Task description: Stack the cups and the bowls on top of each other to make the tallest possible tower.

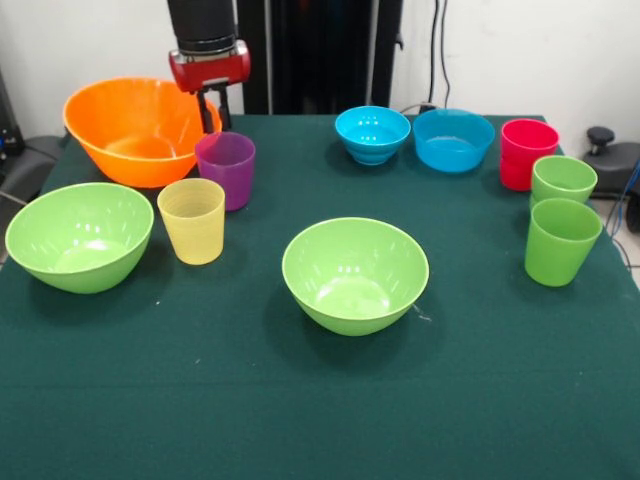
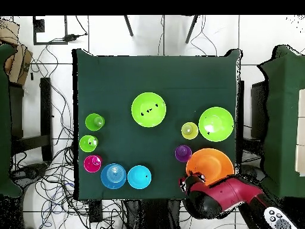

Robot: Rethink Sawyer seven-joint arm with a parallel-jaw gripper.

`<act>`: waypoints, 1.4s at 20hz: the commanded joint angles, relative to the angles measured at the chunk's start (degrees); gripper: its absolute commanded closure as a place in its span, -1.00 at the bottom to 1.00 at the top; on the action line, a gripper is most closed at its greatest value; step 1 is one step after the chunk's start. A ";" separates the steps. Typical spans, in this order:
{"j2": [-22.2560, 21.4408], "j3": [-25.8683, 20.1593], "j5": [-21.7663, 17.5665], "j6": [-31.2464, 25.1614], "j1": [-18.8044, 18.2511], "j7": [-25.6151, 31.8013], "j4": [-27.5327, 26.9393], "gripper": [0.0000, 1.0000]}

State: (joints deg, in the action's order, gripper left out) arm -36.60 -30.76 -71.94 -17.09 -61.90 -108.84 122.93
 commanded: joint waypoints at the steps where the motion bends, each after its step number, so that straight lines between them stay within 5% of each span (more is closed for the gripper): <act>1: 0.15 3.63 -6.42 5.47 5.24 -3.60 -3.97 1.00; 6: -3.09 4.01 -2.67 5.54 5.24 -2.21 -1.19 1.00; 11: -8.42 -0.26 4.23 1.99 1.52 2.79 3.37 1.00; 20: -9.45 0.44 5.47 1.97 2.82 1.73 4.25 1.00; 28: -15.55 -4.15 12.15 -0.68 -0.99 6.02 8.95 1.00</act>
State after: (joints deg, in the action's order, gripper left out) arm -48.61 -29.01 -64.46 -15.29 -62.39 -108.84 127.23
